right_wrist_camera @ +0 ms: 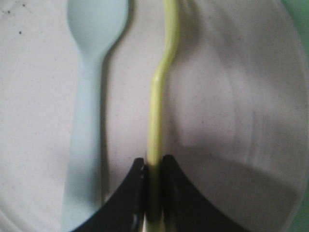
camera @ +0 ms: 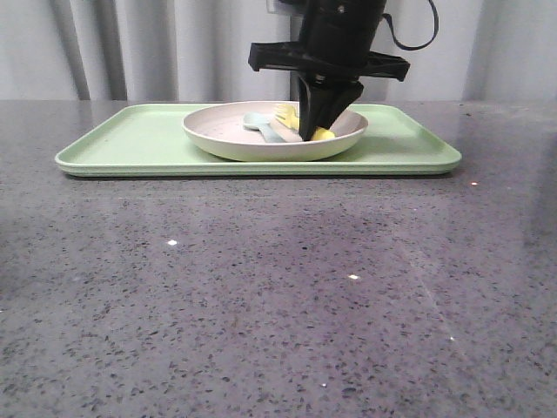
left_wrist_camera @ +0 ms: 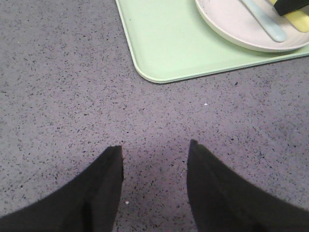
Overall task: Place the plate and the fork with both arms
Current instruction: 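Close the right gripper on the yellow fork handle and lift it, then move the fork beside the plate and lower it onto the tray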
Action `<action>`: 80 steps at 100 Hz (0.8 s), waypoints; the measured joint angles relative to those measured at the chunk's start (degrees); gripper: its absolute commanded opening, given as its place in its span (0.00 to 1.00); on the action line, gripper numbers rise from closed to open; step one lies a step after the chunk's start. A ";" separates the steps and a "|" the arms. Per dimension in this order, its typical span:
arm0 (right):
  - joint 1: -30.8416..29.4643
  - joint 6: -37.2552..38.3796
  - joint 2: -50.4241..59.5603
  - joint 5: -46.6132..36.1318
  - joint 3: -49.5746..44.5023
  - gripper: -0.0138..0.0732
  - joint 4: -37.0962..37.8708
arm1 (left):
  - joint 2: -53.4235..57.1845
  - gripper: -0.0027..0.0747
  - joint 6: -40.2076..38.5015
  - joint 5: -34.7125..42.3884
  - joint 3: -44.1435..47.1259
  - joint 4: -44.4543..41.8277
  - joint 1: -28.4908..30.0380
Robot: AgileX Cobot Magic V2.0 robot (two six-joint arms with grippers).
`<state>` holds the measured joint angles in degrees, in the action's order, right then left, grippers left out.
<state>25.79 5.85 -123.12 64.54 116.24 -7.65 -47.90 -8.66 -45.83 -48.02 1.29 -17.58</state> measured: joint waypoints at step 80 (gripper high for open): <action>-8.15 0.00 7.16 6.51 0.61 0.17 -0.24 | 0.00 0.44 0.00 0.00 0.00 0.00 0.00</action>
<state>17.64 5.85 -115.96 71.05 116.86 -7.89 -47.90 -8.66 -45.83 -48.02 1.29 -17.58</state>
